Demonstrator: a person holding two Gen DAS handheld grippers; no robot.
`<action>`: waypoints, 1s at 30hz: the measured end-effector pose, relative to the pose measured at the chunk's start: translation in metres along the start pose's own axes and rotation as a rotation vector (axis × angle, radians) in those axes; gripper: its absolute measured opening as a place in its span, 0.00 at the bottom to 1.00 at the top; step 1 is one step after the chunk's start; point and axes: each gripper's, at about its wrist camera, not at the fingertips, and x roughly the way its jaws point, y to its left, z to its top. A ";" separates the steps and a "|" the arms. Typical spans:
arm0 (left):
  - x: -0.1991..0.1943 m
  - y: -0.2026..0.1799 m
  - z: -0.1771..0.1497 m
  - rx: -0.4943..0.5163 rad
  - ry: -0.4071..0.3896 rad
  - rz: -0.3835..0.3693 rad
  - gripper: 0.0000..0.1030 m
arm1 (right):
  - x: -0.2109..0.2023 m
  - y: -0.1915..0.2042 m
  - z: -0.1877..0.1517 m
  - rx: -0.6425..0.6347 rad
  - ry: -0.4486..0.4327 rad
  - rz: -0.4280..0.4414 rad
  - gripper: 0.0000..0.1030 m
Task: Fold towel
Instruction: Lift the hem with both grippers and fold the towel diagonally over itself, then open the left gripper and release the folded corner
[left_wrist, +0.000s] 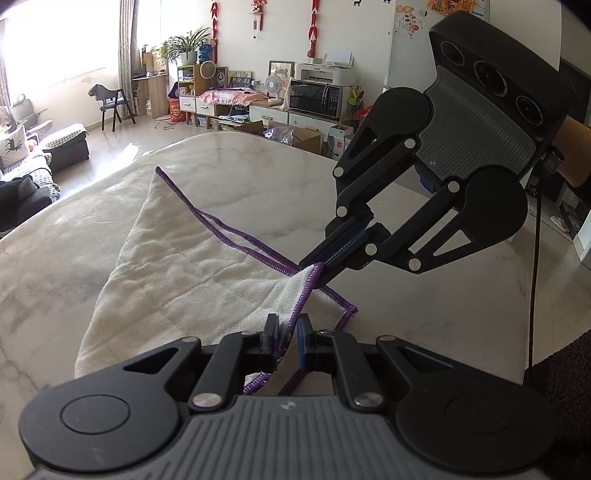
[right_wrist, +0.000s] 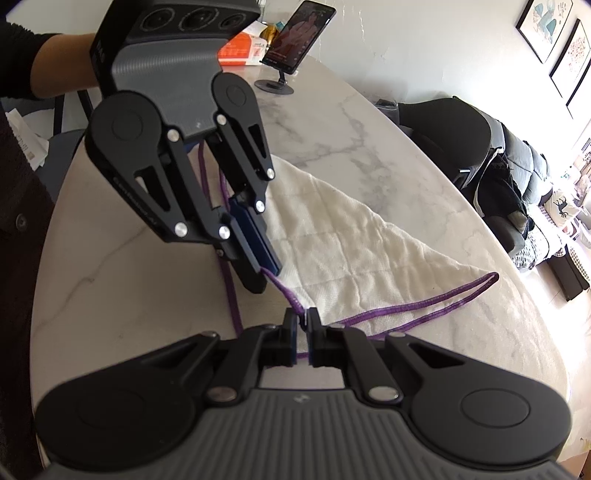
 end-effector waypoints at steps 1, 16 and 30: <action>0.000 0.000 0.000 0.005 0.003 -0.003 0.09 | -0.001 0.001 -0.001 0.002 0.000 0.002 0.06; -0.008 0.008 0.005 0.048 0.011 -0.012 0.10 | -0.010 0.009 0.001 -0.030 -0.012 0.010 0.05; -0.006 0.024 0.006 0.043 0.026 -0.080 0.35 | 0.003 0.012 -0.004 -0.042 0.049 0.042 0.09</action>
